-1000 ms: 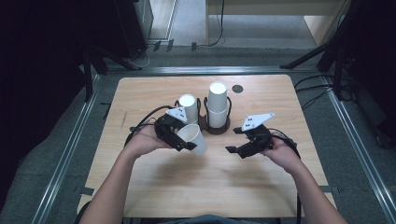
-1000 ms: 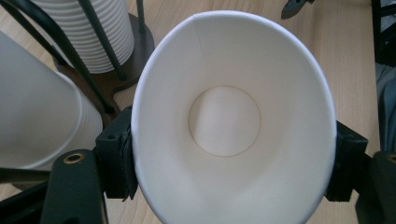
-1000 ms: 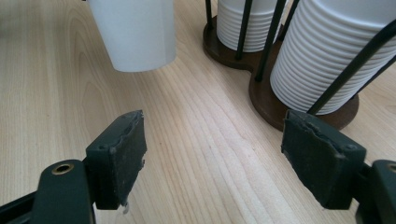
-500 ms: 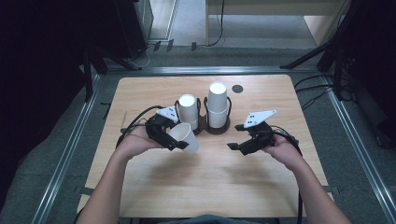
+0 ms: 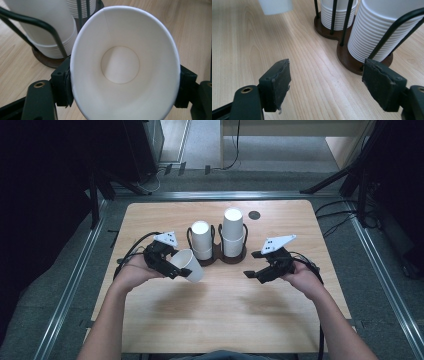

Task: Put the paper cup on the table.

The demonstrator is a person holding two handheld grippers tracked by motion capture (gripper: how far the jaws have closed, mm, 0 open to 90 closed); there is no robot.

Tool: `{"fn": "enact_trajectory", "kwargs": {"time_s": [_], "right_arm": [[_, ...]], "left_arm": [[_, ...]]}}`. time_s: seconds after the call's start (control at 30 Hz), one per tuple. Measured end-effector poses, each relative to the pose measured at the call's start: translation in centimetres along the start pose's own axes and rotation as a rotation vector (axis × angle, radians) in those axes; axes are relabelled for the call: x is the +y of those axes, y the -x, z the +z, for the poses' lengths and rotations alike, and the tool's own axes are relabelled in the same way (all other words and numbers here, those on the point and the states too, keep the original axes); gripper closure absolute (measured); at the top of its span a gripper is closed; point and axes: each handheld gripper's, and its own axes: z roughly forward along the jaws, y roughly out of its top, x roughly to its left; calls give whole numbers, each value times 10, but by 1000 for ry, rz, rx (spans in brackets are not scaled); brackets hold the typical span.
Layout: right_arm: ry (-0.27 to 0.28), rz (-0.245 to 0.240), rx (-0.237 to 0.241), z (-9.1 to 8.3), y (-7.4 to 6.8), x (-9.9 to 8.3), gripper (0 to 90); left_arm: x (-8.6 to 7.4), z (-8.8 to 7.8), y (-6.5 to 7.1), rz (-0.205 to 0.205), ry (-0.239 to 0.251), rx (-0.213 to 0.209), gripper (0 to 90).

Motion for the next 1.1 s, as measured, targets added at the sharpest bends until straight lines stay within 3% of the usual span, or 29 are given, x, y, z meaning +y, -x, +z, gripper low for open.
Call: {"fn": "enact_trajectory", "kwargs": {"time_s": [0.77,1.1], "right_arm": [[-18,2,-21,-2,2,-5,233],[-25,18,-33,-4,2,-10,233]], "left_arm": [[-28,-27,-38,-113,19,90,243],[-34,-32,-57,-189,10,146,243]]}}
